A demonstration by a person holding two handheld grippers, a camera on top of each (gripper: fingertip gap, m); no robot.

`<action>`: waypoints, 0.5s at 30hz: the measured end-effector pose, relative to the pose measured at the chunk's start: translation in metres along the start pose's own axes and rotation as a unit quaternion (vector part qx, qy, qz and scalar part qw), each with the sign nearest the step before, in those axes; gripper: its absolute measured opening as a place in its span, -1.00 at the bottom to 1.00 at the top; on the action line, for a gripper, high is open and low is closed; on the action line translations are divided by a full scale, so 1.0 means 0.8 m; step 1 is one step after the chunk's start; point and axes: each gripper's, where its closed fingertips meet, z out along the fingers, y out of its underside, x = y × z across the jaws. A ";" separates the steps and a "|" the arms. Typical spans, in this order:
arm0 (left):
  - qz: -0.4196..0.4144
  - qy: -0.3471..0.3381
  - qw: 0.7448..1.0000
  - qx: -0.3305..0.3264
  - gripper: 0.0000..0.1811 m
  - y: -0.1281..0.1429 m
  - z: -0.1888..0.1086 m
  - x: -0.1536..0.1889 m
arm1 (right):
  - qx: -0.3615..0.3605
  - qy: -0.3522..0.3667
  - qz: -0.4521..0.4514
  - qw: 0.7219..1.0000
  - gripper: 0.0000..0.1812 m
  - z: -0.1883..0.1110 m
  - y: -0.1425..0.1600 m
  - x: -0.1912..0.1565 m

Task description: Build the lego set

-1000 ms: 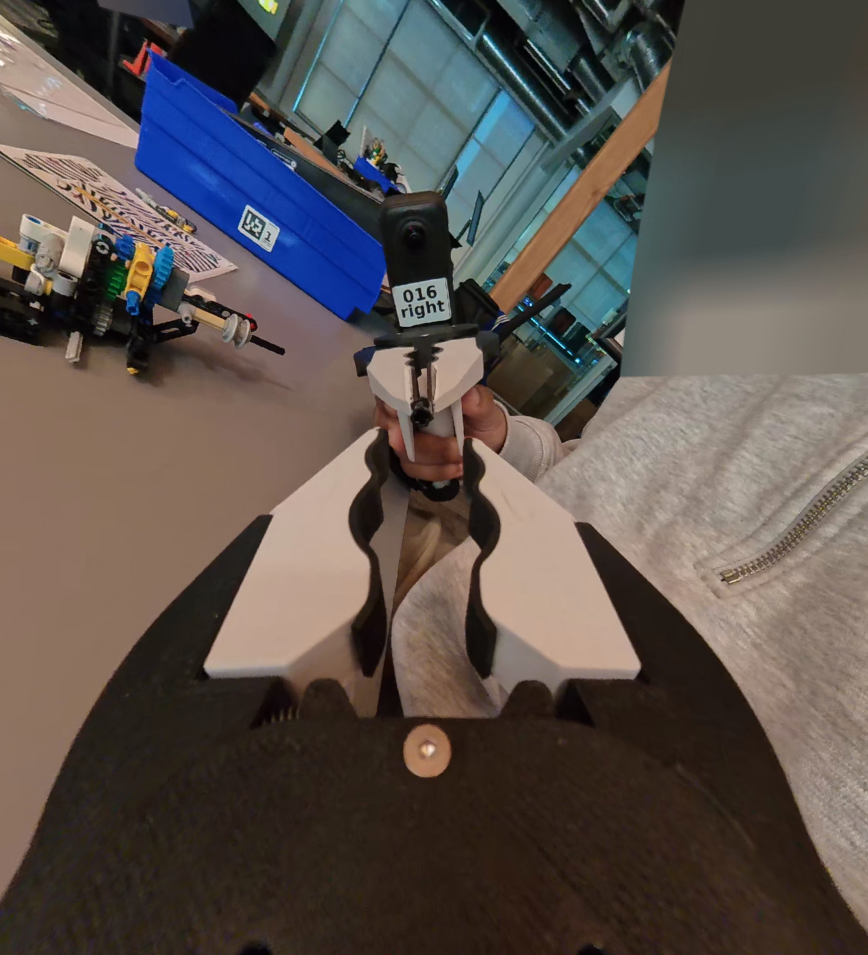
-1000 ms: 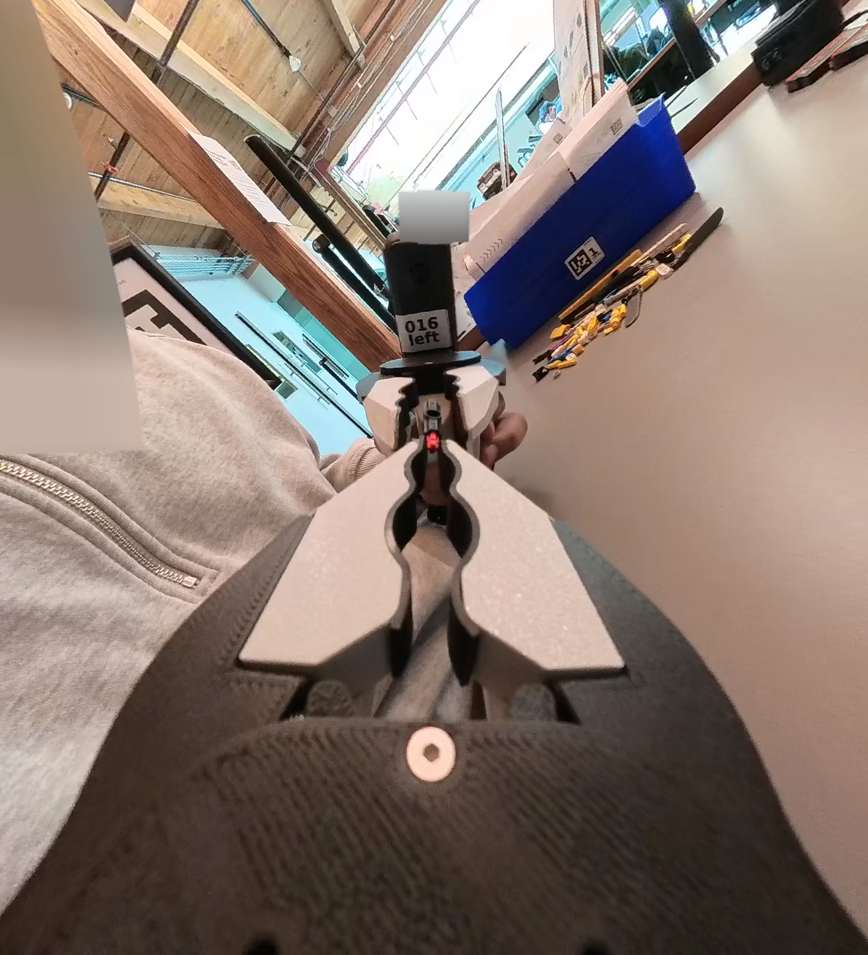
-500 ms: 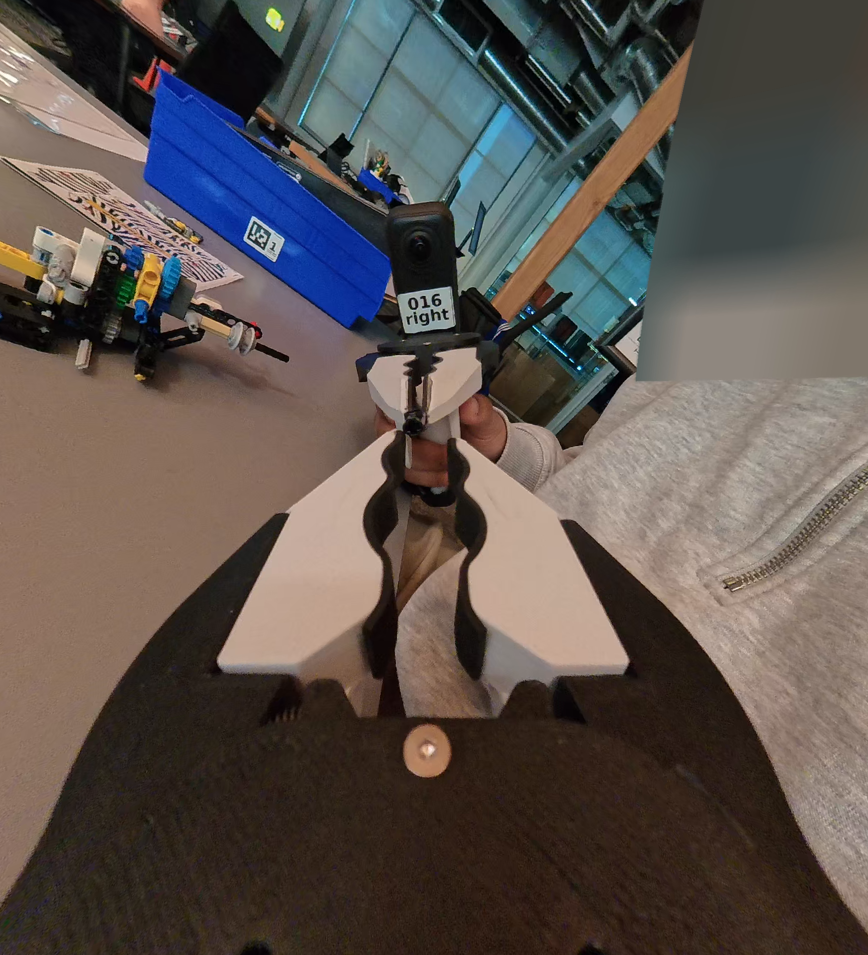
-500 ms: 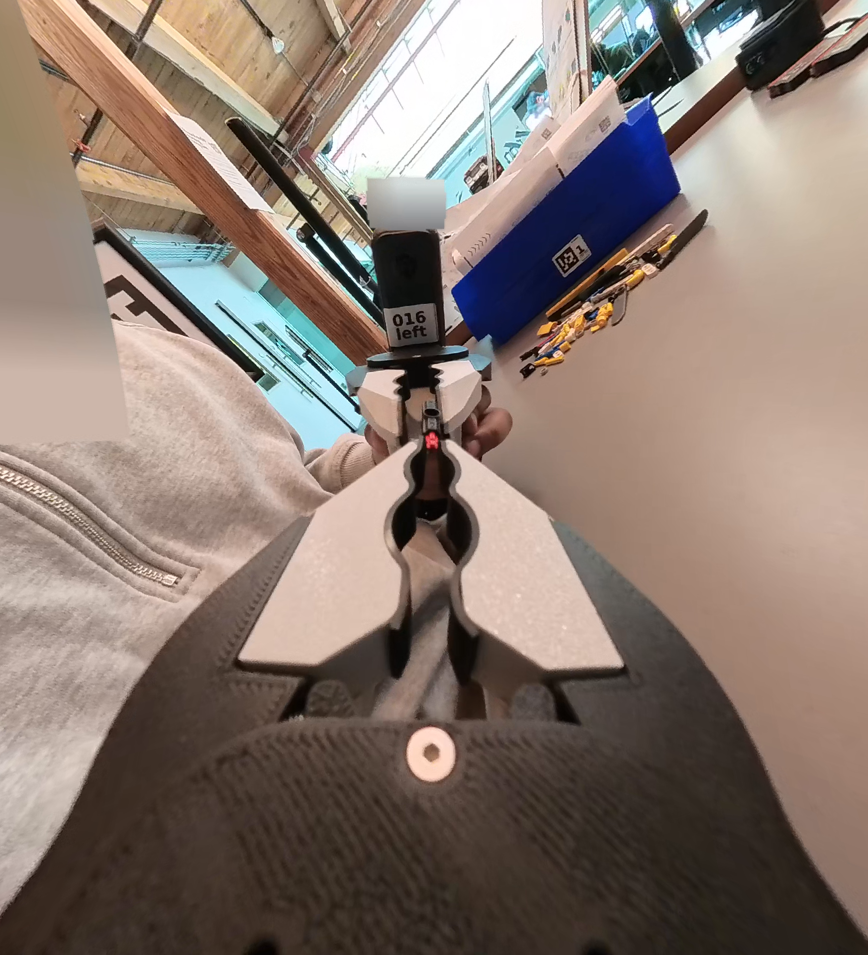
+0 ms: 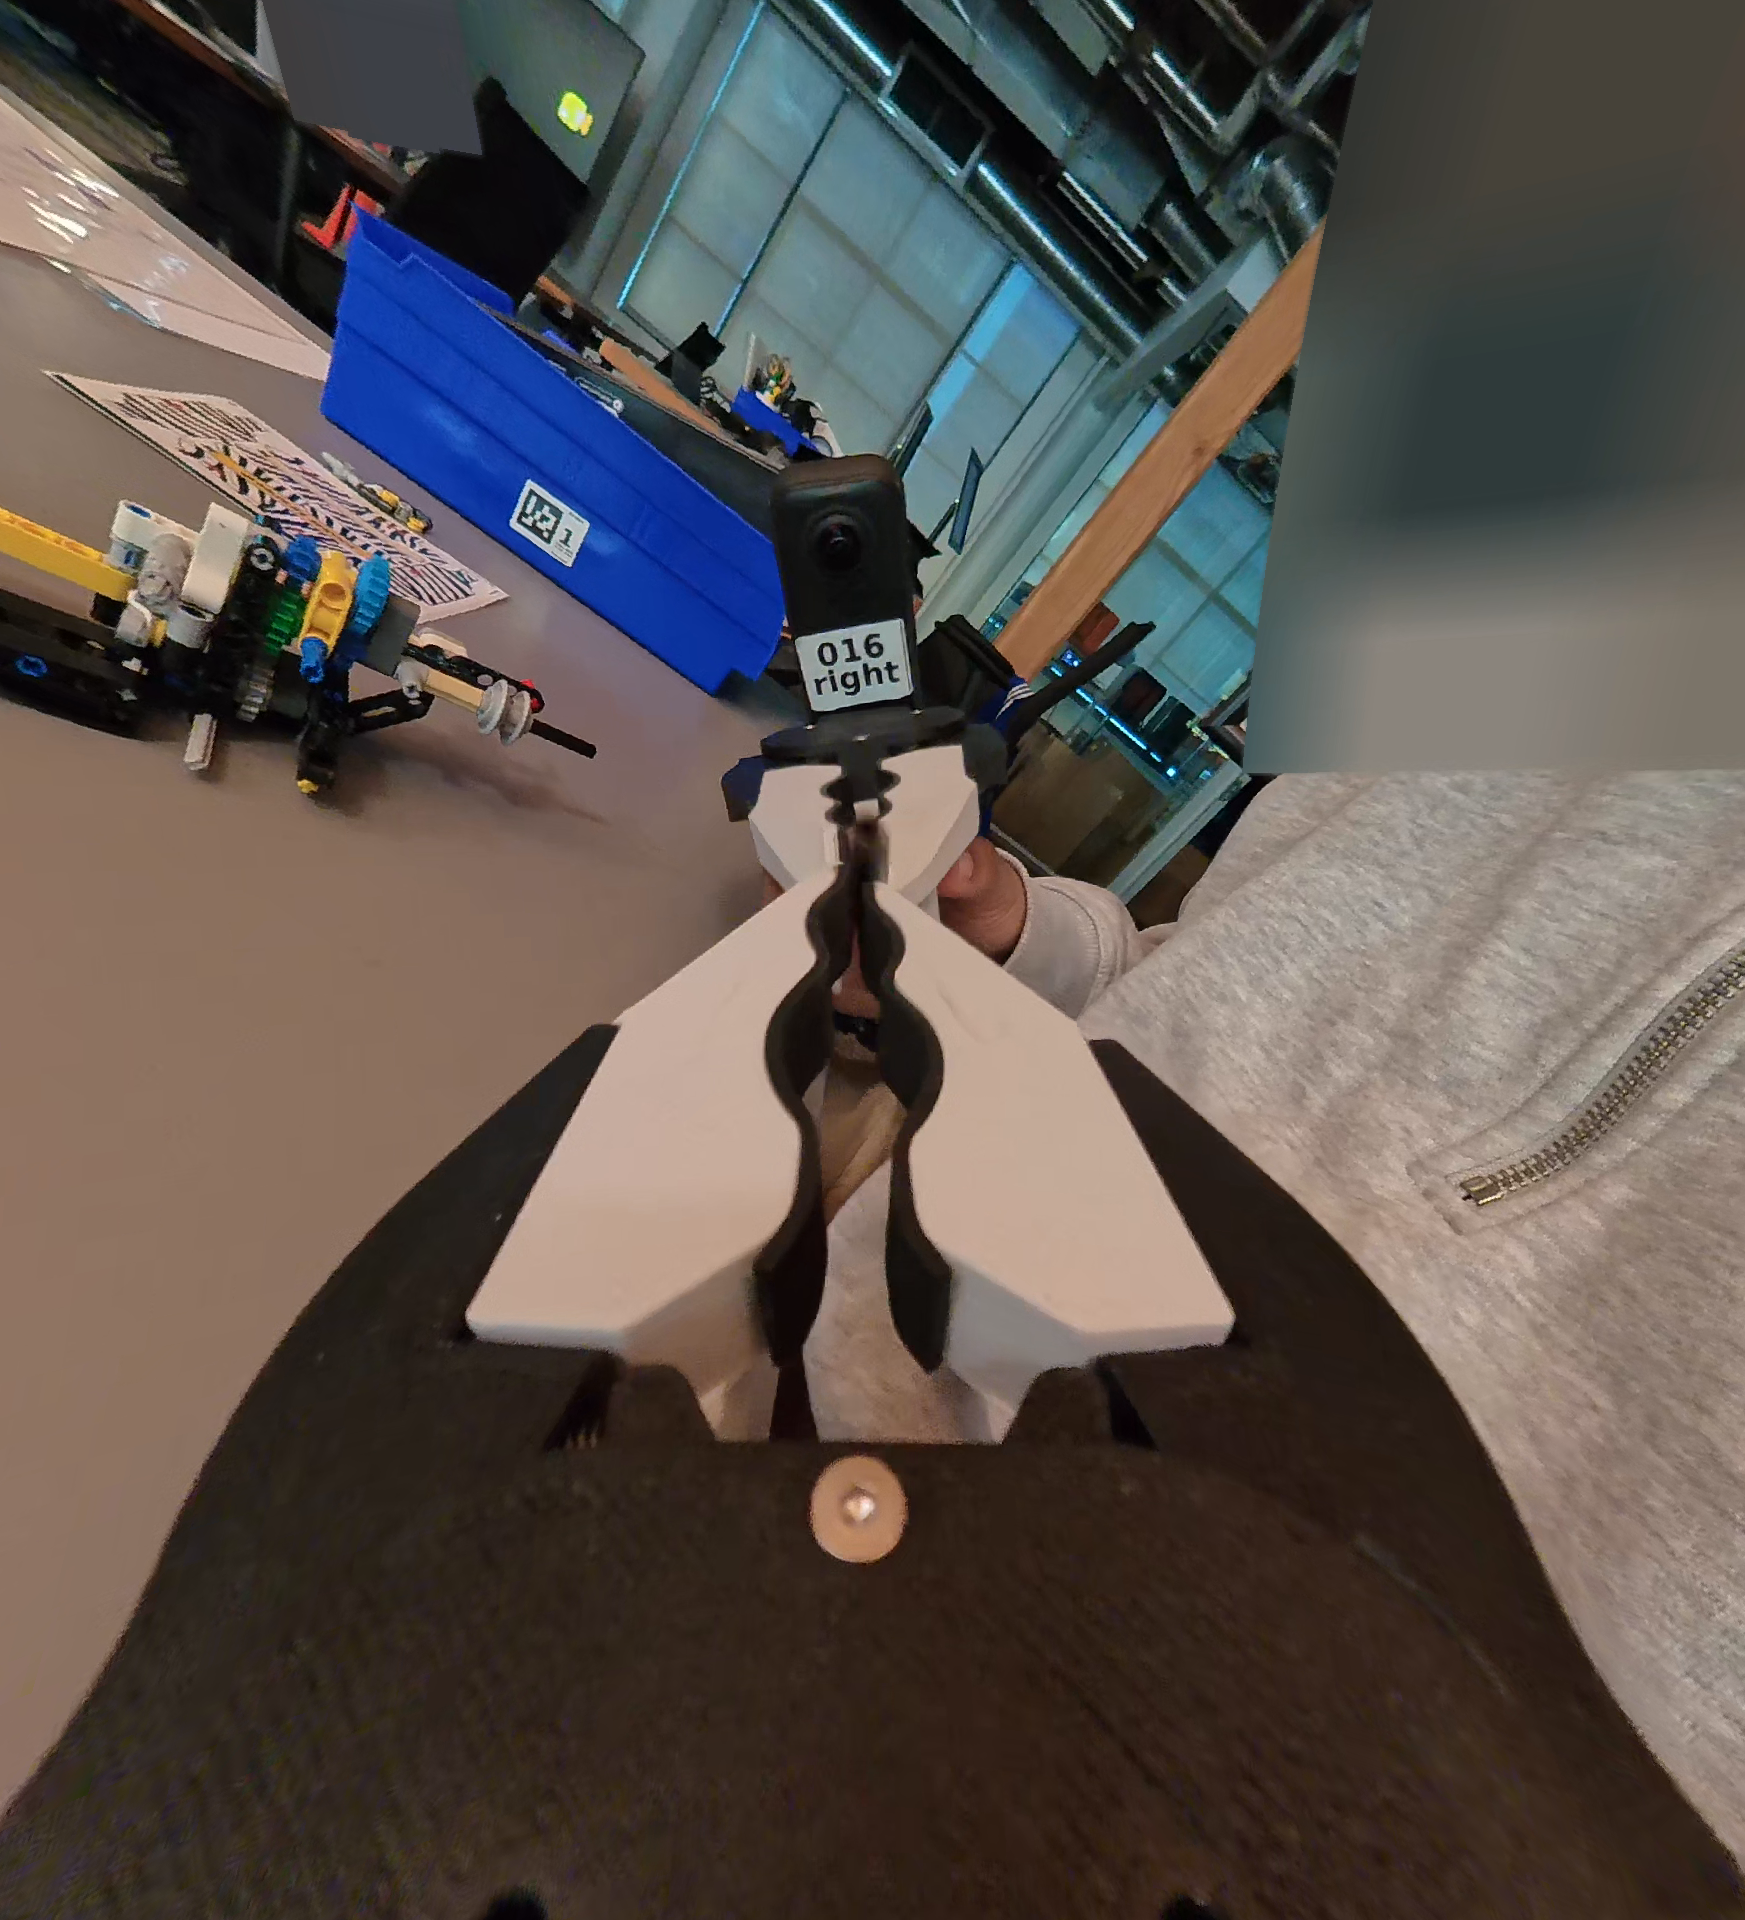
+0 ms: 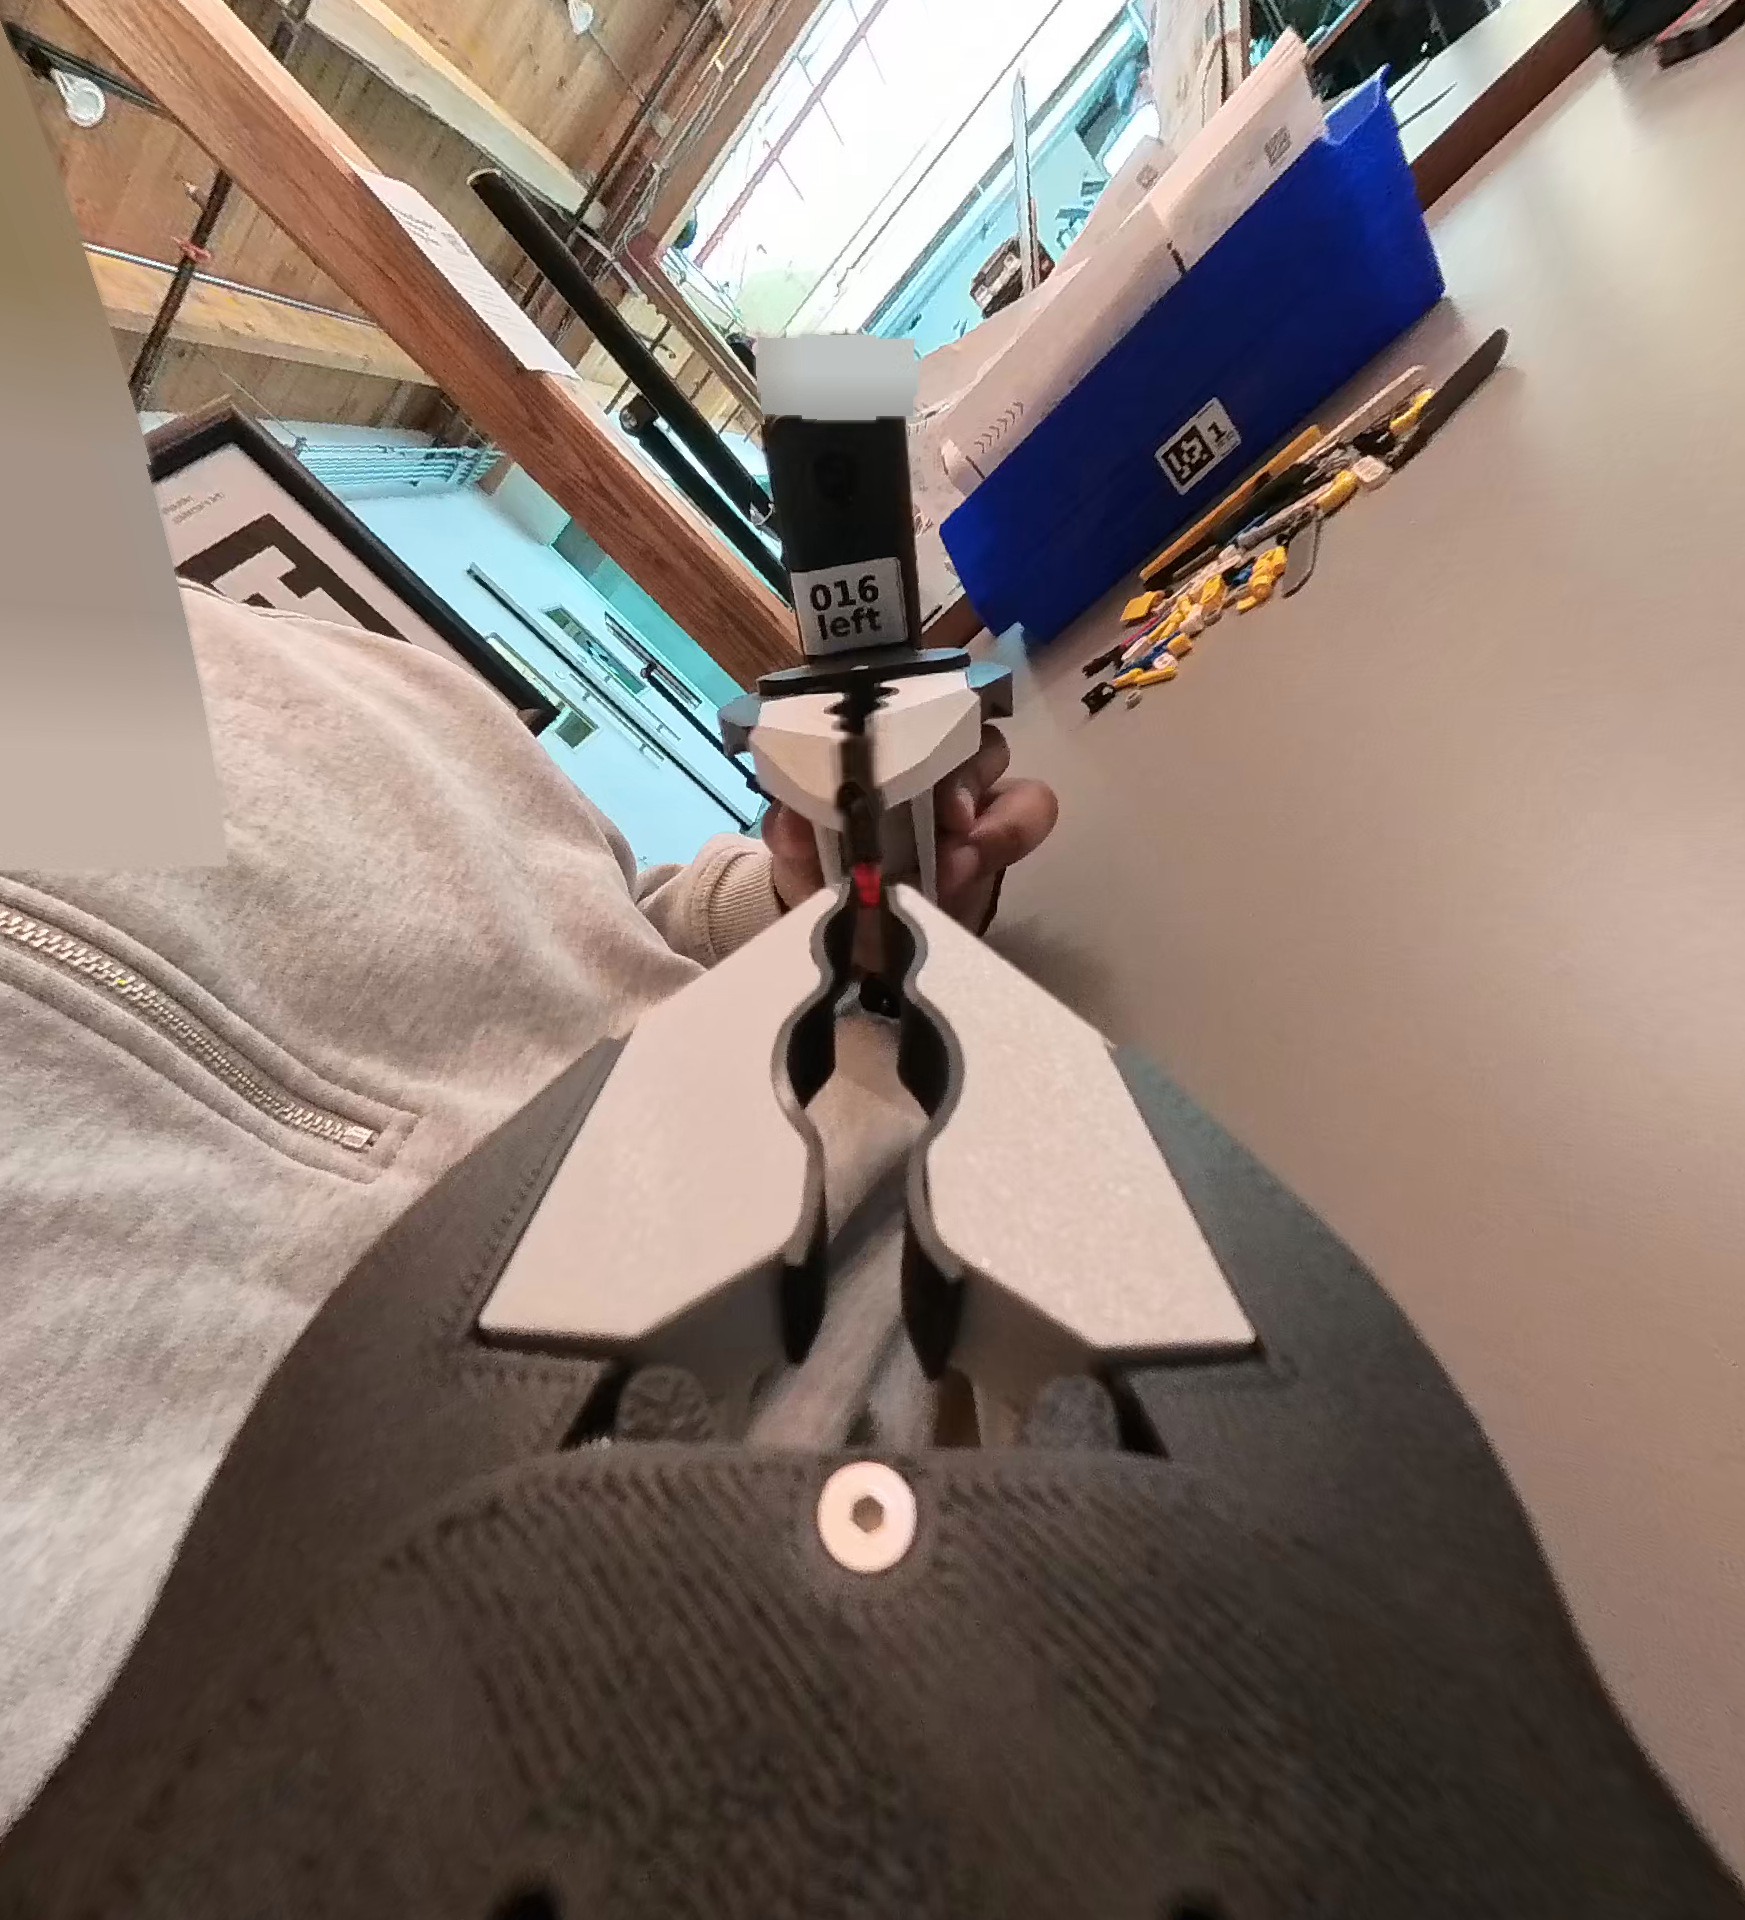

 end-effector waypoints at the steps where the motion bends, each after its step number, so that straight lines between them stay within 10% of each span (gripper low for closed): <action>1: -0.002 0.005 1.000 0.001 -1.00 0.000 0.000 0.002 | -0.004 0.001 0.001 1.000 -0.98 0.001 0.002 0.000; 15: -0.029 0.009 1.000 -0.004 -0.93 0.006 0.007 -0.001 | -0.007 0.017 -0.012 1.000 -0.99 0.005 0.003 0.004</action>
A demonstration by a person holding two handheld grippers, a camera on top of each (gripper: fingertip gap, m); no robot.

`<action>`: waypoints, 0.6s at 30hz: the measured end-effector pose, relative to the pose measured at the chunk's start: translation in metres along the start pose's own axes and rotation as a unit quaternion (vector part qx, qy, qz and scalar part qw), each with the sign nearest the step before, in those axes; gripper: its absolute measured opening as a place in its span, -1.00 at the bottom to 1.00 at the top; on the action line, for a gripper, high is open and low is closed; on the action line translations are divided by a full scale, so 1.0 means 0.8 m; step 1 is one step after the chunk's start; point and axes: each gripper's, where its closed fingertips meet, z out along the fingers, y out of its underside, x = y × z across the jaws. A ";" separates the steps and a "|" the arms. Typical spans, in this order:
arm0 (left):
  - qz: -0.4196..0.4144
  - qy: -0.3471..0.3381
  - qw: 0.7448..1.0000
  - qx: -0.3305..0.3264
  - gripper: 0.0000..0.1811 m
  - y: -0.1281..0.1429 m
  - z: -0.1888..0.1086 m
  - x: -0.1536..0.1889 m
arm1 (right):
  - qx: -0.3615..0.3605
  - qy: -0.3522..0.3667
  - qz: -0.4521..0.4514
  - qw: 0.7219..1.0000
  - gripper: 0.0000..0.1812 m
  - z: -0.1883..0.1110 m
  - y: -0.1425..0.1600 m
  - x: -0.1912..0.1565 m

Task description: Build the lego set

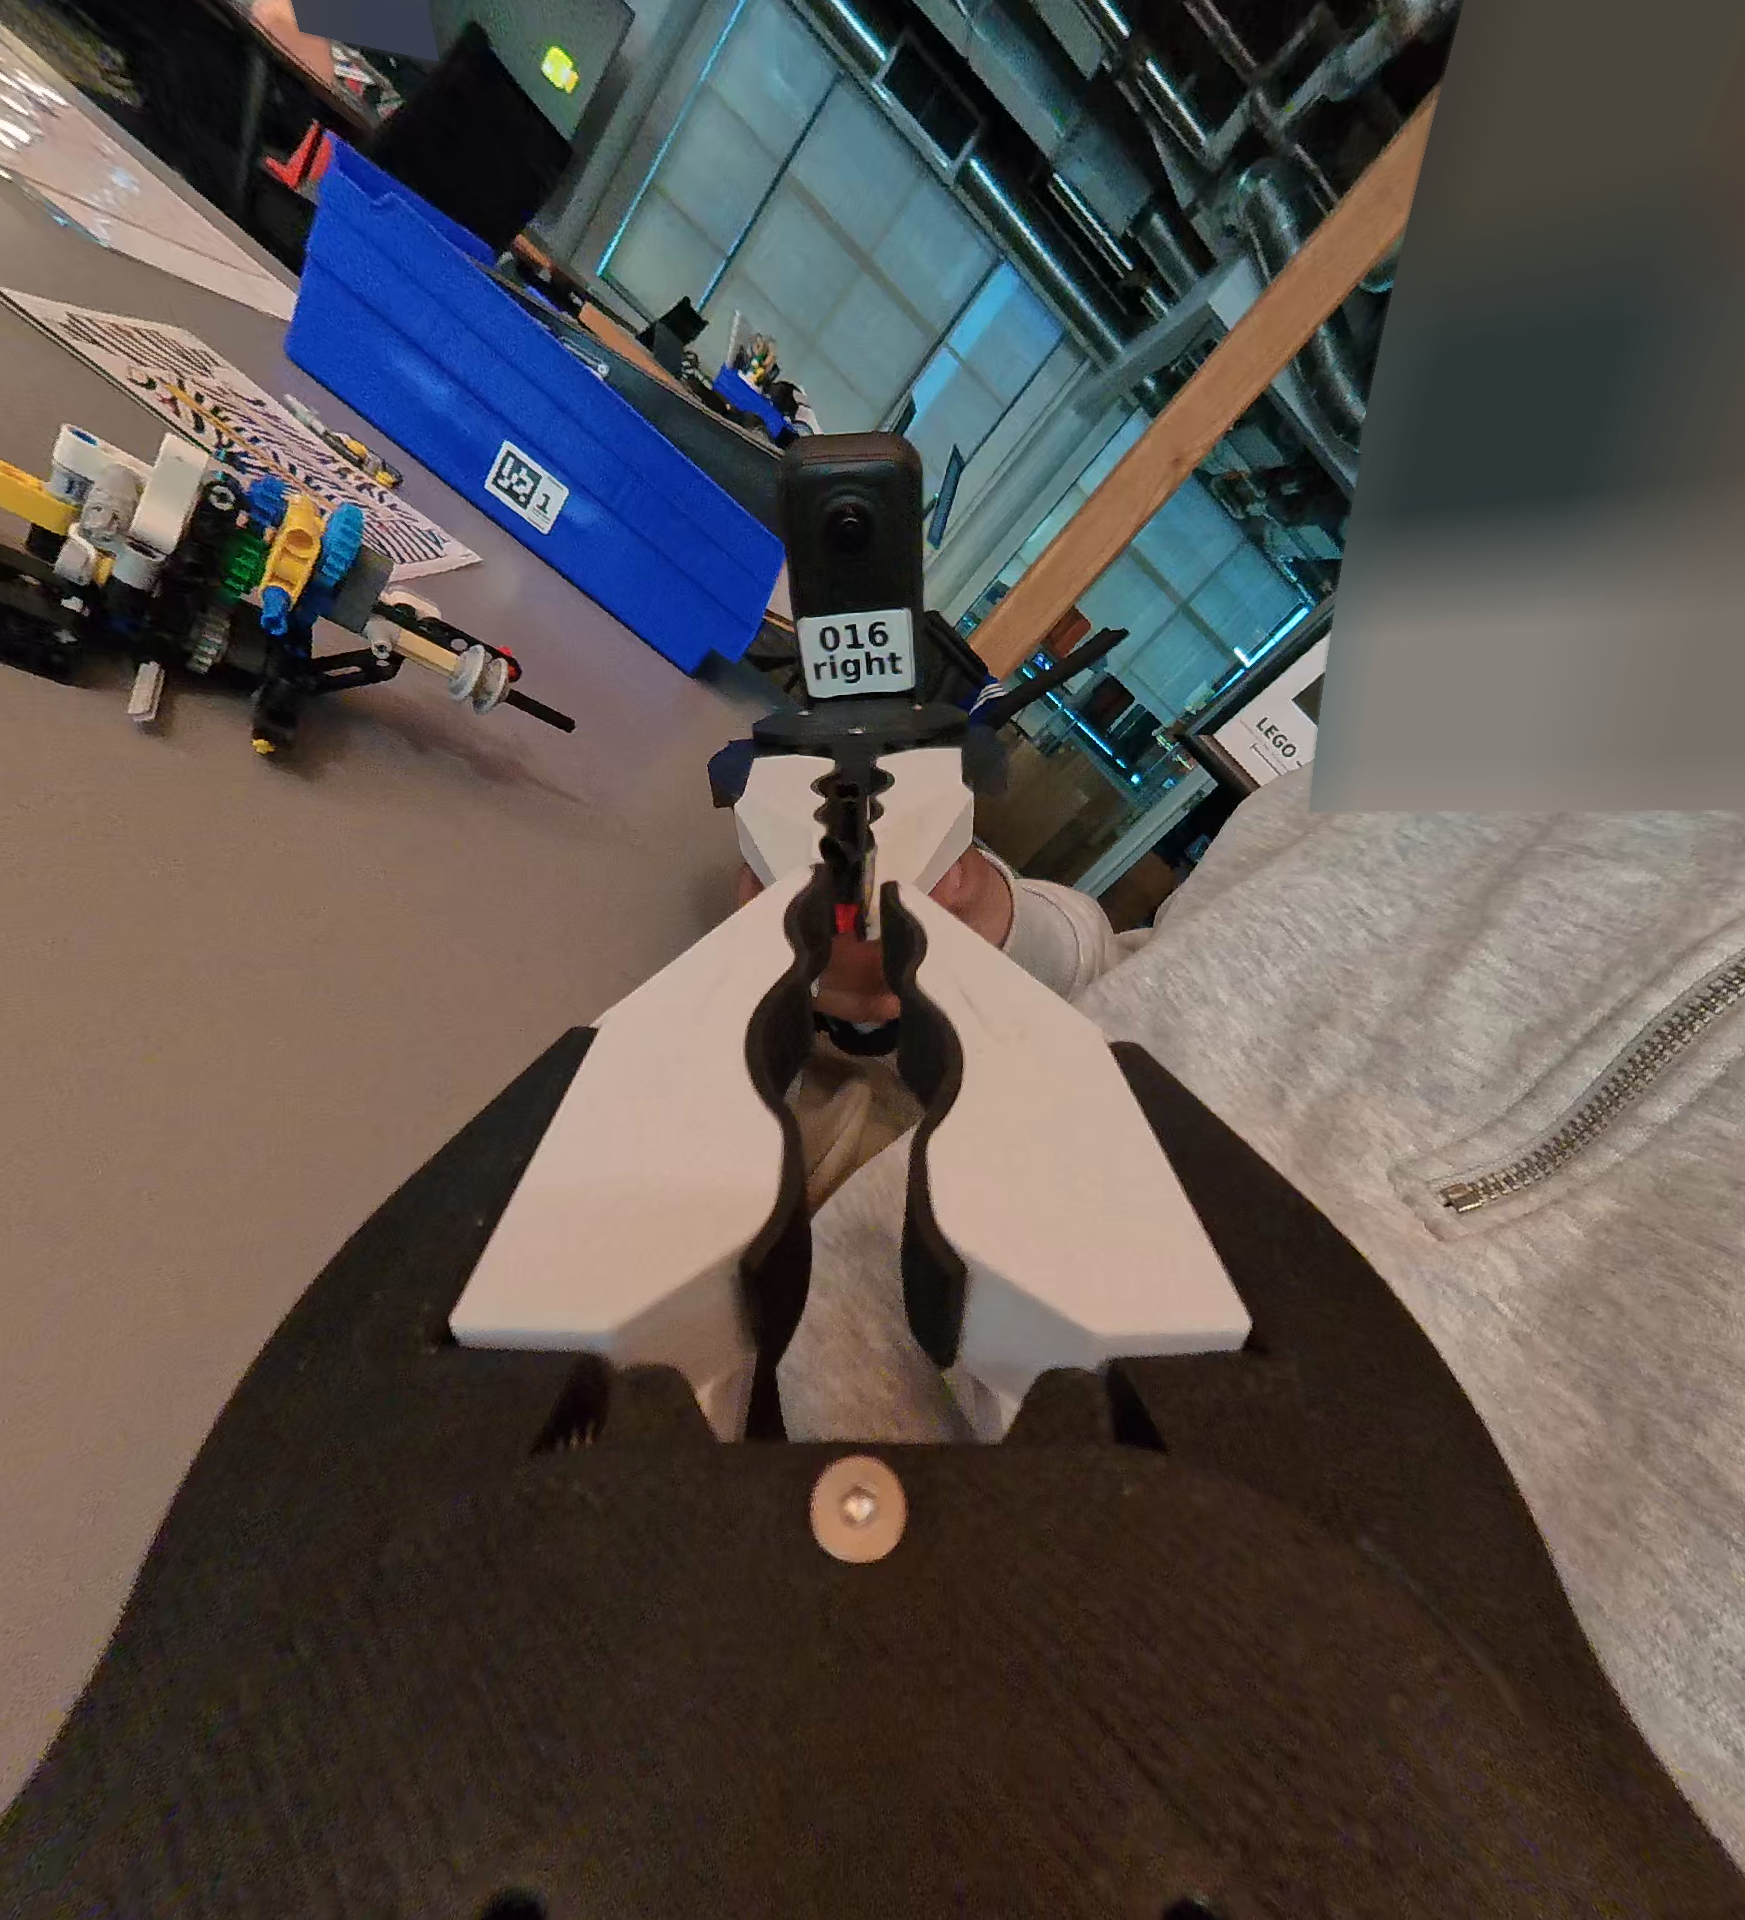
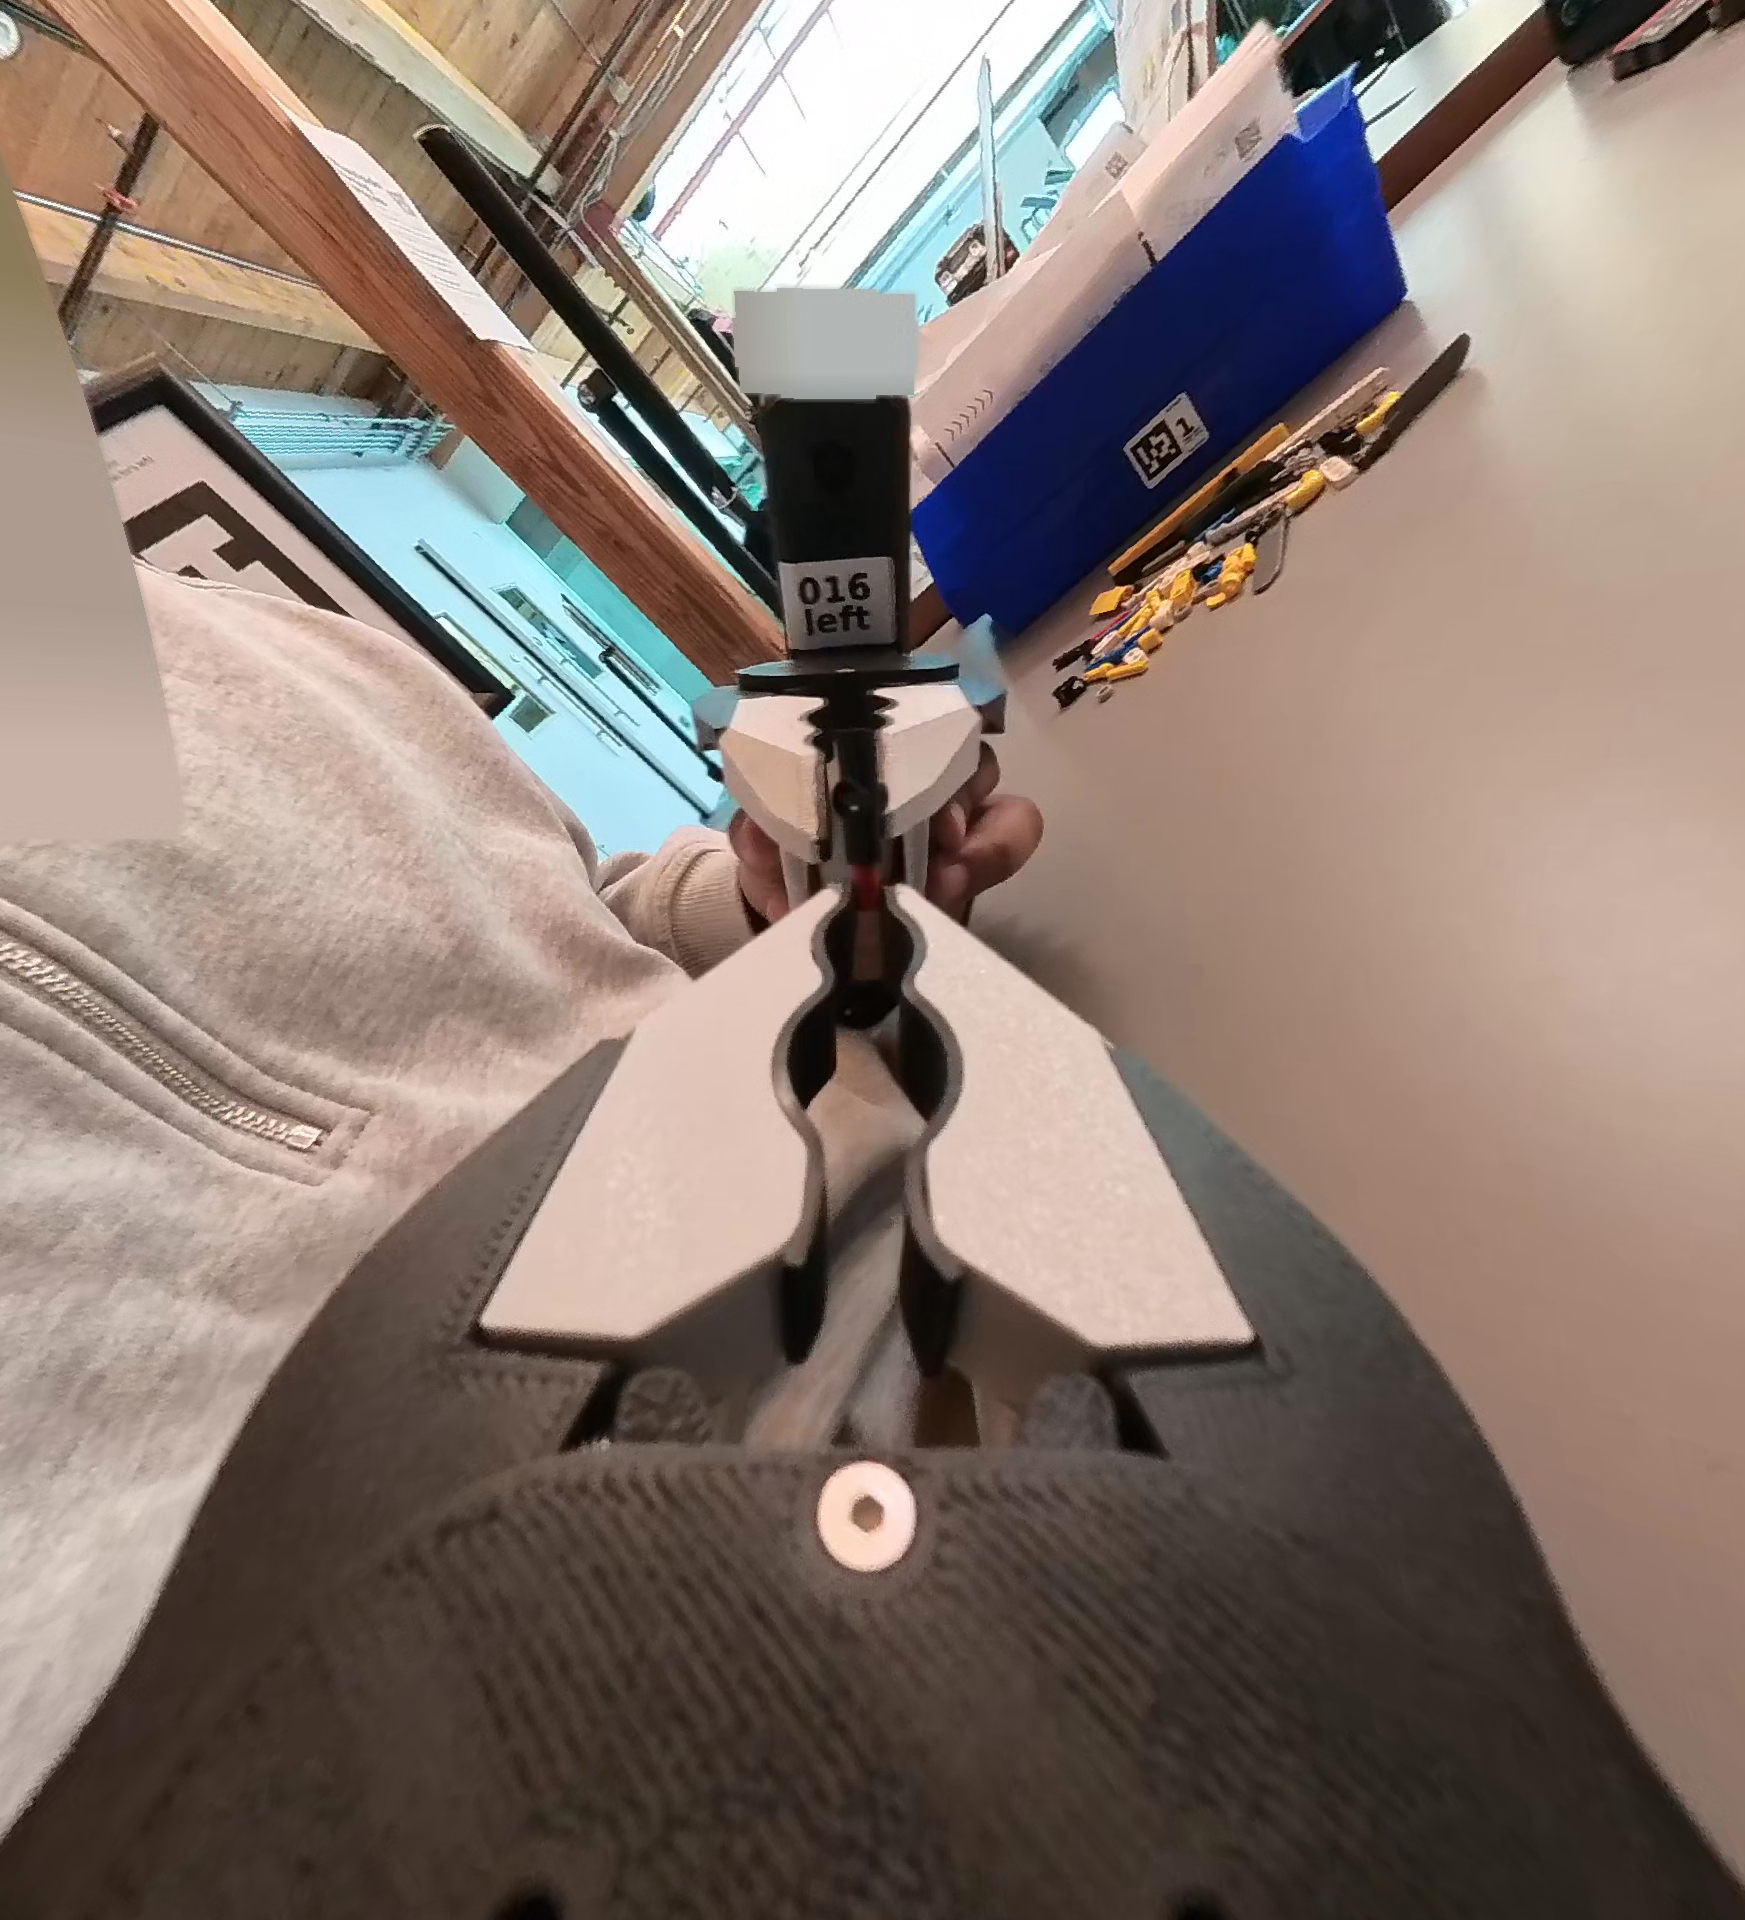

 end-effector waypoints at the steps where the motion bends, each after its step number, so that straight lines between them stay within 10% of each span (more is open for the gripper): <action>1: -0.002 -0.002 1.000 0.002 -0.93 0.000 0.000 -0.001 | 0.000 0.007 -0.004 1.000 -0.99 0.001 0.000 0.002; 18: -0.051 -0.003 0.999 0.006 -0.91 0.002 0.003 -0.012 | -0.004 0.032 -0.015 0.999 -0.99 0.010 0.004 0.006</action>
